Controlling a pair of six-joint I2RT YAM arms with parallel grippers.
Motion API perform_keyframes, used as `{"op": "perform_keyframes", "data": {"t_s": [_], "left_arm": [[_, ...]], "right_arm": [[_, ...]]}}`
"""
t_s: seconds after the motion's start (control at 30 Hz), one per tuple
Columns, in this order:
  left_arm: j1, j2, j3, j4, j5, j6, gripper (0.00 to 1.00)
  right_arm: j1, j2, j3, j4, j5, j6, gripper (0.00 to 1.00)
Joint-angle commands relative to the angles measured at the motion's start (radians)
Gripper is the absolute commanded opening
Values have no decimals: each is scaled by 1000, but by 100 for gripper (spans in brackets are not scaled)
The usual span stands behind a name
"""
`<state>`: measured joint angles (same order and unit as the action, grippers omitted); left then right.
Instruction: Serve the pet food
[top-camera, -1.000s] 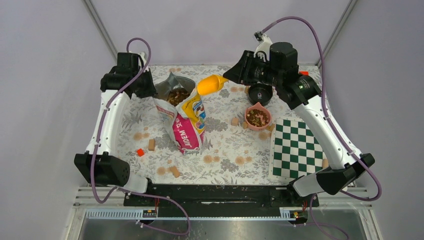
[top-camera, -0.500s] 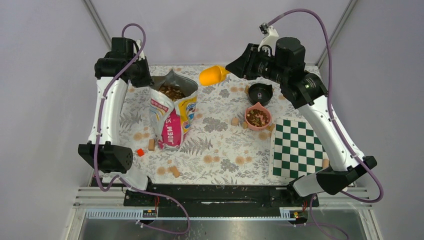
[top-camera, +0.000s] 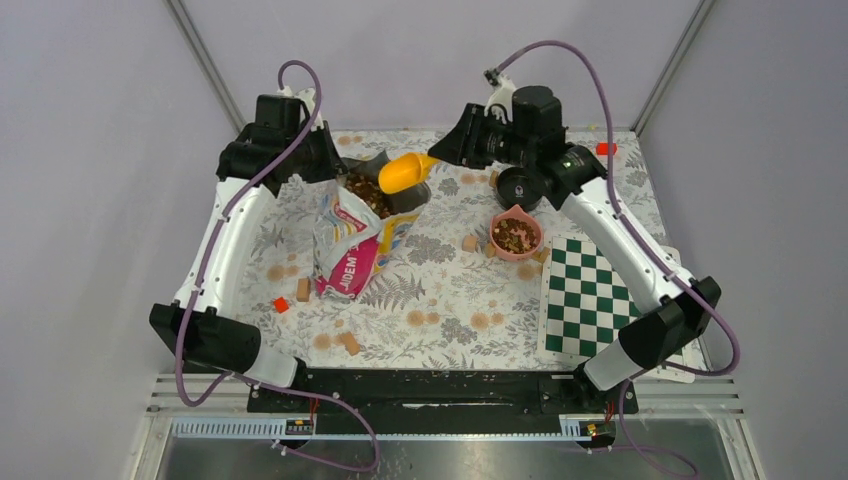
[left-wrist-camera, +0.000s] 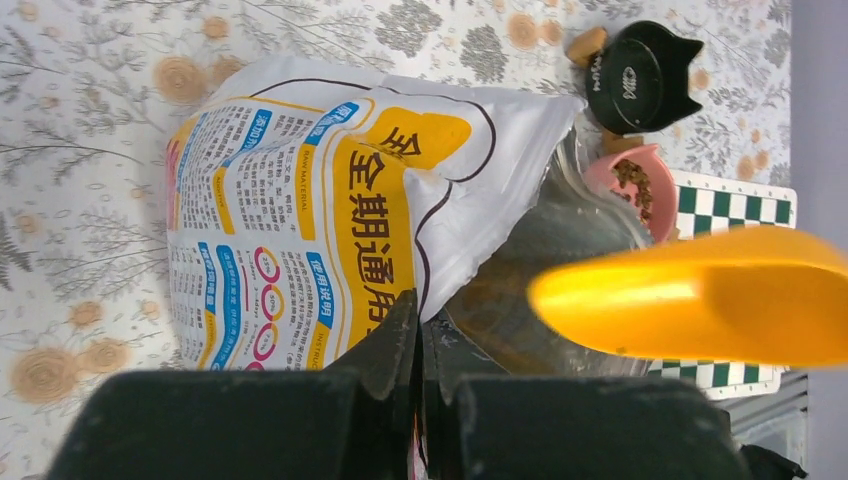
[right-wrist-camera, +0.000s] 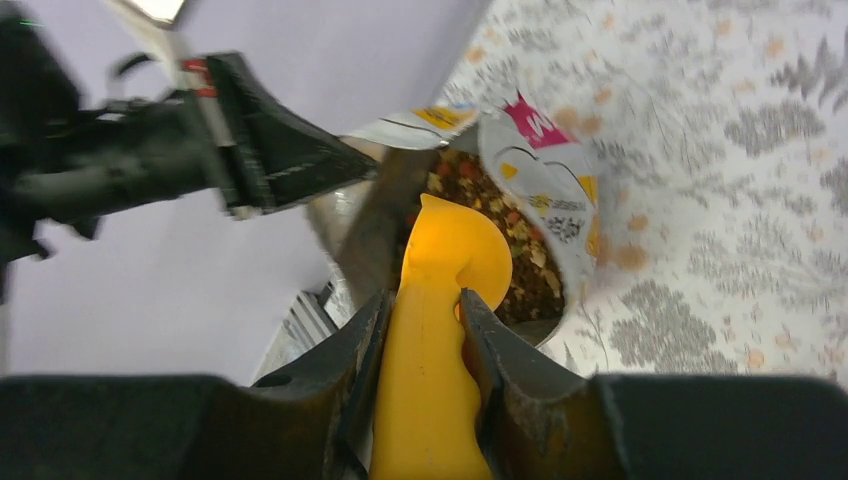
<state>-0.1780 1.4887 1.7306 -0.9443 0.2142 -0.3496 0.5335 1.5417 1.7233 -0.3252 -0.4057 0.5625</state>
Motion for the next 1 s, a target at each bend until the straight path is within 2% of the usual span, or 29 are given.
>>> {"op": "perform_keyframes", "data": {"t_s": [0.0, 0.2, 0.47, 0.57, 0.73, 0.97], "left_arm": [[-72, -88, -14, 186, 101, -76, 0], [-155, -50, -29, 194, 89, -120, 0], [-291, -44, -140, 231, -104, -240, 0], [-338, -36, -174, 265, -116, -261, 0], [-384, 39, -144, 265, -78, -278, 0], [-387, 133, -29, 236, -76, -283, 0]], "right_arm": [[12, 14, -81, 44, 27, 2, 0], [9, -3, -213, -35, 232, -33, 0], [-6, -12, -430, 4, 342, -12, 0], [-6, -7, -486, 54, 331, -14, 0], [-7, 19, -546, 140, 243, 7, 0], [-16, 110, -598, 300, 44, 159, 0]]}}
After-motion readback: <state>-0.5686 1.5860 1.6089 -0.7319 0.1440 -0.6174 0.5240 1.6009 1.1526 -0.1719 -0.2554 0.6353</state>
